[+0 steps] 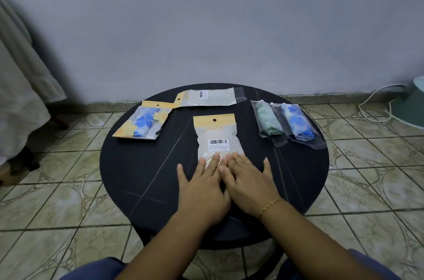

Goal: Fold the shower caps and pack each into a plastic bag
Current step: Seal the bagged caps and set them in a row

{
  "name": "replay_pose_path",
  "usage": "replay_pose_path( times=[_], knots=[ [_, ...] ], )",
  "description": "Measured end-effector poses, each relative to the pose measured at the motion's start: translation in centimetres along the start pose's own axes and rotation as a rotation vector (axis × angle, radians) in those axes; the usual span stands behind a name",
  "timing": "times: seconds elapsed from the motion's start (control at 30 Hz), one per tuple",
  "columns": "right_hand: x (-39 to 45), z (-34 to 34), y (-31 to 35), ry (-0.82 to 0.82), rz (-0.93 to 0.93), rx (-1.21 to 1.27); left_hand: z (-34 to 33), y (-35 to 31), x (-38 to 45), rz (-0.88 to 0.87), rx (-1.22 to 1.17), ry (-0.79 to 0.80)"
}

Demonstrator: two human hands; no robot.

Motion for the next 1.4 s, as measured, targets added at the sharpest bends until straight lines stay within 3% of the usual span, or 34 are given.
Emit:
replay_pose_path(
  times=[0.4, 0.6, 0.87, 1.1, 1.4],
  knots=[
    [-0.9, 0.1, -0.1, 0.044, -0.009, 0.001, 0.0, 1.2, -0.3, 0.028, -0.083, 0.029],
    [-1.4, 2.5, -1.1, -0.111, 0.017, 0.342, 1.4, 3.1, 0.2, 0.048, -0.447, -0.025],
    [-0.6, 2.7, -3.1, -0.115, -0.010, 0.326, 4.1, 5.3, 1.1, -0.044, -0.471, -0.249],
    [0.4, 5.3, -1.6, -0.418, 0.093, 0.452, 8.6, 6.7, 0.0, -0.159, -0.804, -0.278],
    [2.7, 7.1, 1.6, -0.715, 0.125, 0.395, 8.9, 12.6, 1.6, 0.076, -1.313, -0.334]
  ],
)
Point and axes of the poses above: each hand's wrist, its own x-axis towards the middle knuckle, its own z-axis out of the back of the hand, y = z × x, the point moved 10 cm from there along x, towards the middle knuckle, and after that the axes turned 14 degrees about z, right-handed, at the moved point
